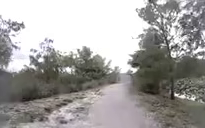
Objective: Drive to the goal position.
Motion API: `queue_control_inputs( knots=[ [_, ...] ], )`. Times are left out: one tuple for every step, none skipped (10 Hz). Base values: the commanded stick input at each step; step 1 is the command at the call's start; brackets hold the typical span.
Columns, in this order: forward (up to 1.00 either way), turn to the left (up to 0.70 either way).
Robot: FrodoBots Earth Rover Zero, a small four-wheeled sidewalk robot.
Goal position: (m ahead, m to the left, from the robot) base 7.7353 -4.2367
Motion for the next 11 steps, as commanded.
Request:
queue_control_inputs(
  knots=[
    [0.85, 0.00],
    [0.85, 0.00],
    [0.85, 0.00],
    [0.85, 0.00],
    [0.85, 0.00],
    [0.85, 0.00],
    [0.85, 0.00],
    [0.85, 0.00],
    [0.85, 0.00],
    [0.85, 0.00],
    [0.85, 0.00]
  ],
)
